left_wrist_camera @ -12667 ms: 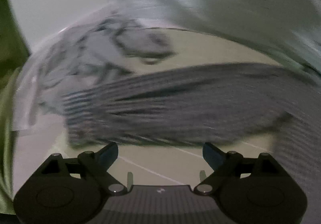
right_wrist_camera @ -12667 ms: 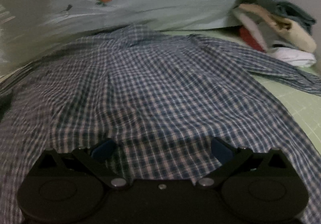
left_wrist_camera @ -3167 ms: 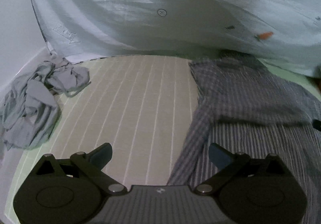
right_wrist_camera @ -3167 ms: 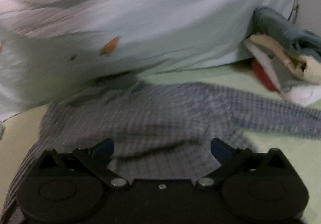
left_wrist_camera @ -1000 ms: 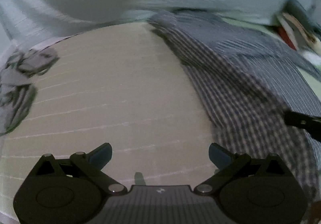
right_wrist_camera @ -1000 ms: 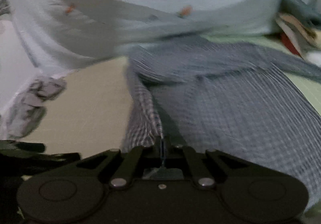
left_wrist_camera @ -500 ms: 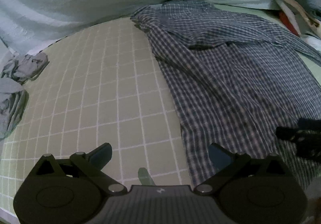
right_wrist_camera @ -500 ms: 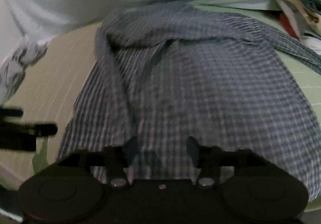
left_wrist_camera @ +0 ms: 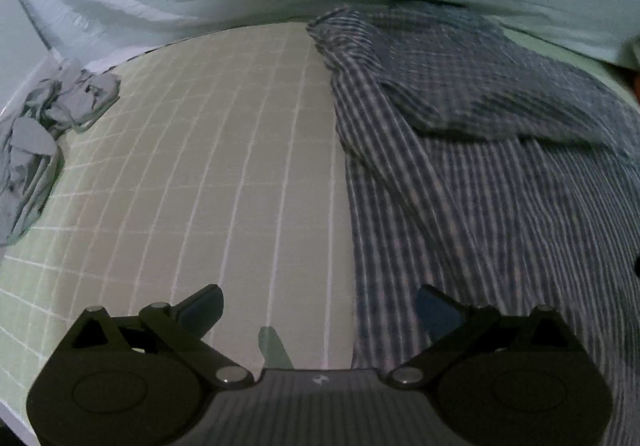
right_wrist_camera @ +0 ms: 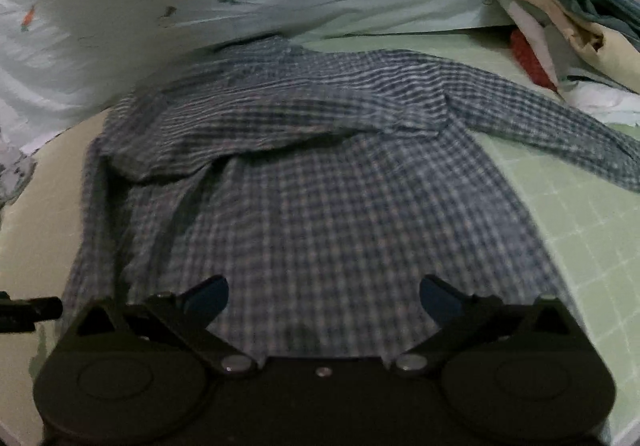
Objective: Fold clothes
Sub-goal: 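Grasp the shirt edge again with the right gripper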
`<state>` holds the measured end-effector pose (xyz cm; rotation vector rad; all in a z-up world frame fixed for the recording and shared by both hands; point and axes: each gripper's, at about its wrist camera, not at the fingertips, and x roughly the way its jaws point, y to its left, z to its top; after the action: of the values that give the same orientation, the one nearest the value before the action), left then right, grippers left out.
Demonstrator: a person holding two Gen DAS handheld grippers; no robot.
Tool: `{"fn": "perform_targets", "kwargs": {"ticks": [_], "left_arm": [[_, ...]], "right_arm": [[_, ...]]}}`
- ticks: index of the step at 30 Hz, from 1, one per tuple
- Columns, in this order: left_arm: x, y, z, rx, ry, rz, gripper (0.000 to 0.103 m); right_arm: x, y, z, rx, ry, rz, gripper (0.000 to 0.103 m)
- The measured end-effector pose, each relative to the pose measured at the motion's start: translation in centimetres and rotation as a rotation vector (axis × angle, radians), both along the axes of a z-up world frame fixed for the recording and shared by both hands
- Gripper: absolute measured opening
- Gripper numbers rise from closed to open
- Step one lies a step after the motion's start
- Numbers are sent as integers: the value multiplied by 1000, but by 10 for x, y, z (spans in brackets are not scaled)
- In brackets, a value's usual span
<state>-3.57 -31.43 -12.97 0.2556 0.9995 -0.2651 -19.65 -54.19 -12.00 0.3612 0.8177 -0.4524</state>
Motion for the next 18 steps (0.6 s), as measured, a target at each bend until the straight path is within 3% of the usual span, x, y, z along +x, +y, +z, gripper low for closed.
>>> {"fn": "perform_targets", "kwargs": {"ticks": [8, 11, 14, 16, 18], "left_arm": [[70, -27, -8, 9, -46, 66, 101], [97, -35, -14, 8, -20, 83, 101], [109, -42, -19, 36, -18, 85, 102], [112, -46, -24, 52, -21, 79, 103], [113, -48, -27, 58, -24, 79, 103]], "right_arm": [[48, -91, 1, -36, -51, -91, 103], [71, -135, 3, -16, -79, -142, 102], [92, -170, 4, 6, -87, -167, 96], [102, -178, 3, -3, -94, -123, 93], [112, -183, -2, -19, -74, -80, 82]]}}
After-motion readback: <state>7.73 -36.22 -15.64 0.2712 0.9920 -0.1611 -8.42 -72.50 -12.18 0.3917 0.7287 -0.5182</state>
